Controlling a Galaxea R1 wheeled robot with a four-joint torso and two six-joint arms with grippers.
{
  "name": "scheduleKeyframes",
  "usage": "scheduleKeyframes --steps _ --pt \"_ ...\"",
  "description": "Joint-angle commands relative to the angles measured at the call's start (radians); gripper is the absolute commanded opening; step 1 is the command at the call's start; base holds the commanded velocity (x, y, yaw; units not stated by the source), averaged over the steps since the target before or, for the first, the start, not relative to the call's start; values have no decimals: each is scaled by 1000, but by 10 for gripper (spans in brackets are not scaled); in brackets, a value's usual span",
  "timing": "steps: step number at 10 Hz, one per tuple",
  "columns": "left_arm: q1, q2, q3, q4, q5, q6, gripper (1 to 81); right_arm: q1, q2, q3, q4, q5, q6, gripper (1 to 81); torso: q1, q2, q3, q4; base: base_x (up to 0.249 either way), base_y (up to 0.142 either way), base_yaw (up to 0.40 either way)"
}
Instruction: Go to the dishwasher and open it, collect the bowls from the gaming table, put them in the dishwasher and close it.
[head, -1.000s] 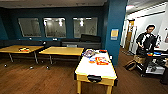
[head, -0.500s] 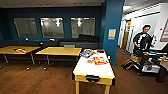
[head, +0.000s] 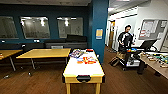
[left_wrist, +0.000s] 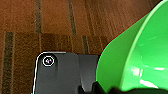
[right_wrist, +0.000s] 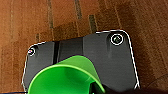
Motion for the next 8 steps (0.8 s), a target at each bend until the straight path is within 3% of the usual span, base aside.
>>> scheduleKeyframes --steps 1,8 --pt "-67 -19 13 16 31 -4 10 63 -10 1 -9 -31 -2 10 1 0 0 0 0 0 -352" --pt "-69 -19 13 17 33 -4 10 61 -12 1 -8 -29 -2 10 1 0 0 0 0 0 -353"
